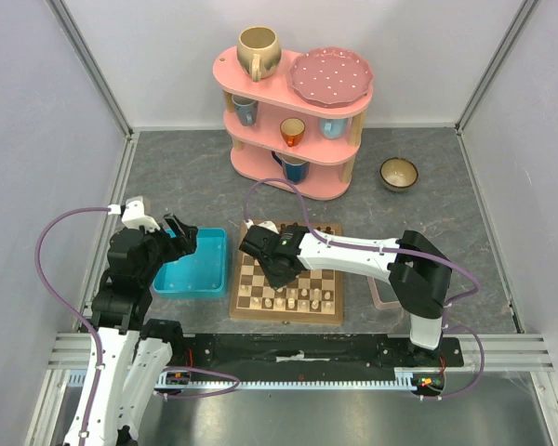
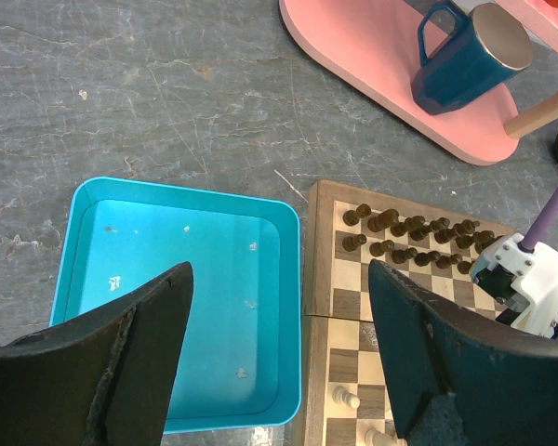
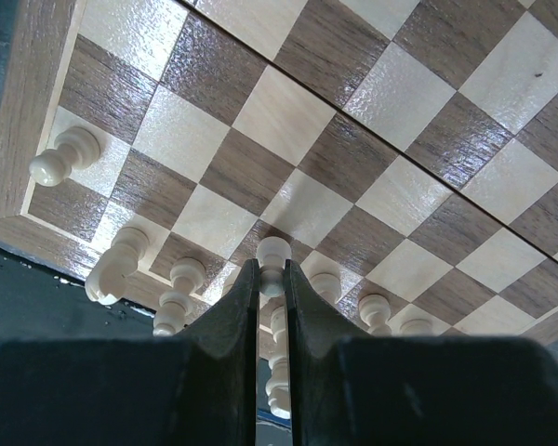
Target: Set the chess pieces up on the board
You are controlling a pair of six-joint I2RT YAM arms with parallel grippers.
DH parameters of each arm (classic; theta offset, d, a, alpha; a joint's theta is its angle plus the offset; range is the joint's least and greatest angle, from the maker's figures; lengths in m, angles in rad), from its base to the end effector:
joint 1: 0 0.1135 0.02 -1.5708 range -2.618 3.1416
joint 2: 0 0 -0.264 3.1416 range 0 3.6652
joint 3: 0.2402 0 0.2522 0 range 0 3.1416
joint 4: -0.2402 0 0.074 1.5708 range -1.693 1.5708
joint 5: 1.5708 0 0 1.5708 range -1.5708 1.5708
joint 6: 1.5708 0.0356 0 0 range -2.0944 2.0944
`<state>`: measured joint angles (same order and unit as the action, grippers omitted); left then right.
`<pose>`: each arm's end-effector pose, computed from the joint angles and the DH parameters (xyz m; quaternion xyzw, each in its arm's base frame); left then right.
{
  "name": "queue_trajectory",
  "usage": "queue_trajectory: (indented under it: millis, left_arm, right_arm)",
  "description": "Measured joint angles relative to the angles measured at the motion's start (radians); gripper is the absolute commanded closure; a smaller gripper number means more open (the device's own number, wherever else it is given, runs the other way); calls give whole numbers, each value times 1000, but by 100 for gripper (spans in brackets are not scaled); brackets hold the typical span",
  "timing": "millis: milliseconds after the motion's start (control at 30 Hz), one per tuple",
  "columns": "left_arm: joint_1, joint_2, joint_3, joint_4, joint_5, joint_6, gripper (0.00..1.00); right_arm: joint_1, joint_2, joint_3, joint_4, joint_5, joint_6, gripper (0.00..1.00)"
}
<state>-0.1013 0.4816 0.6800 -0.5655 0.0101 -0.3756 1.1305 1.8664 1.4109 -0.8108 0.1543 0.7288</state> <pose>0.1160 -0.0122 0.3036 -0.1099 0.8169 -0.1378 0.5492 0.1652 0.3378 0.2080 -0.1851 0.9680 0.0756 0.1515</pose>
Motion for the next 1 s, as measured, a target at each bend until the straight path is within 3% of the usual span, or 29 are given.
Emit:
queue_trajectory:
  millis: [533,733,1000]
  left_arm:
    - [0,0,0,0,0,0,18]
    - [0,0,0,0,0,0,18]
    - [0,0,0,0,0,0,18]
  right_arm:
    - [0,2,0,-16,-22,-11,91]
    - [0,11,0,-18,-23,-15,82]
    - [0,16,0,-18,-26,-15,80]
